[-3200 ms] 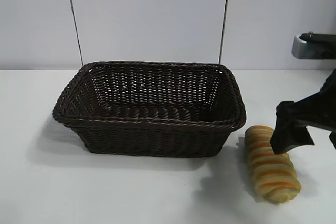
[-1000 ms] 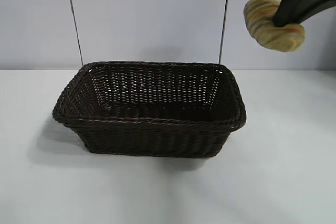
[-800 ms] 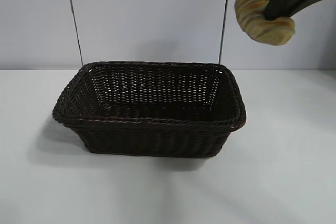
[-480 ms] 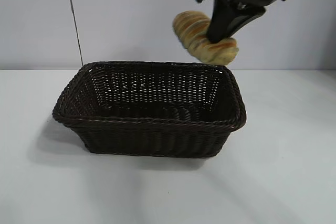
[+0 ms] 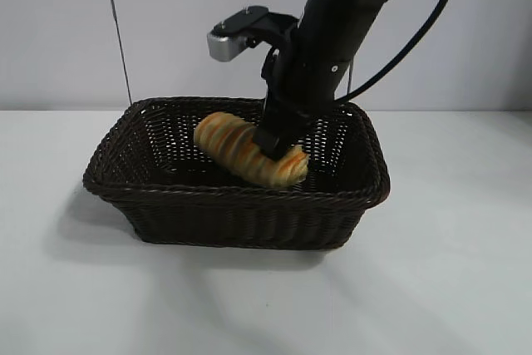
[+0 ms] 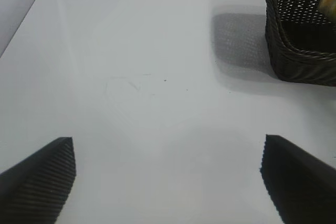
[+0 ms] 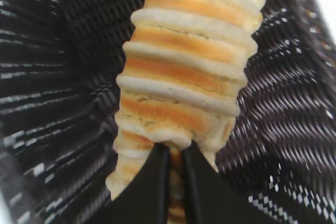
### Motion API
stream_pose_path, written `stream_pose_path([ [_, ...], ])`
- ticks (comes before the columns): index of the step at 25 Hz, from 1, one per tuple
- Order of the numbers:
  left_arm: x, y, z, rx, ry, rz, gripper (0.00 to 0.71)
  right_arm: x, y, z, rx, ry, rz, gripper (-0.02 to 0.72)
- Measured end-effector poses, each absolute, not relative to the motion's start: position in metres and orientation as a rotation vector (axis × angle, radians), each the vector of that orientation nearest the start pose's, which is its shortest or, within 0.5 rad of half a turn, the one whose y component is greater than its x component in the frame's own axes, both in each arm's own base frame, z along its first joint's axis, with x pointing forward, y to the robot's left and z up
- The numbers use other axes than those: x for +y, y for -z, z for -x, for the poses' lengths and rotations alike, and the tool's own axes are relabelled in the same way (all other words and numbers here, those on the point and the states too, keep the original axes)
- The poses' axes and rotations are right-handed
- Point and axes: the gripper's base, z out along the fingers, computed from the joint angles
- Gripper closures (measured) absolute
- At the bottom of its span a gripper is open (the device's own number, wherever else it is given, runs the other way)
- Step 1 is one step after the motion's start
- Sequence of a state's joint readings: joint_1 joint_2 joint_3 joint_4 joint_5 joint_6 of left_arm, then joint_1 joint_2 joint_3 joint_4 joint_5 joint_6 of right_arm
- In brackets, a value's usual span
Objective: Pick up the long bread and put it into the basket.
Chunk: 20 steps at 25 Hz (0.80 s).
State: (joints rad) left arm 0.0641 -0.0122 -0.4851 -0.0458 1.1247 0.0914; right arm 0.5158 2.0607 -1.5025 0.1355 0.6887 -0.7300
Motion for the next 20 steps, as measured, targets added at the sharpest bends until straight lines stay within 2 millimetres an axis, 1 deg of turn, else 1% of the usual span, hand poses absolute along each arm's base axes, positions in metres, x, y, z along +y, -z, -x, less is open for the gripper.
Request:
stream_pose_path([
  [4,-0.004,-0.268,0.008,2.110,-0.038,-0.033,0.019,0.221,-0.190,-0.374,2.249,-0.079,1.489,0.221],
  [5,-0.004,-0.268,0.008,2.110,-0.038,-0.033,0.019,0.220,-0.195,-0.373,2.243,-0.077,1.494,0.160],
  [6,-0.004,-0.268,0.008,2.110,-0.038,-0.033,0.019,0.220,-0.199,-0.372,2.237,-0.075,1.500,0.120],
  [9,-0.004,-0.268,0.008,2.110,-0.038,-0.033,0.019,0.218,-0.216,-0.368,2.213,-0.073,1.475,0.067],
  [12,-0.004,-0.268,0.008,2.110,-0.038,-0.033,0.019,0.215,-0.238,-0.364,2.224,-0.087,1.404,0.027],
  [16,-0.004,-0.268,0.008,2.110,-0.038,-0.033,0.019,0.216,-0.264,-0.365,2.302,-0.127,1.271,0.015],
  [20,-0.004,-0.268,0.008,2.110,-0.038,-0.033,0.019,0.214,-0.289,-0.370,2.395,-0.129,1.054,0.010],
])
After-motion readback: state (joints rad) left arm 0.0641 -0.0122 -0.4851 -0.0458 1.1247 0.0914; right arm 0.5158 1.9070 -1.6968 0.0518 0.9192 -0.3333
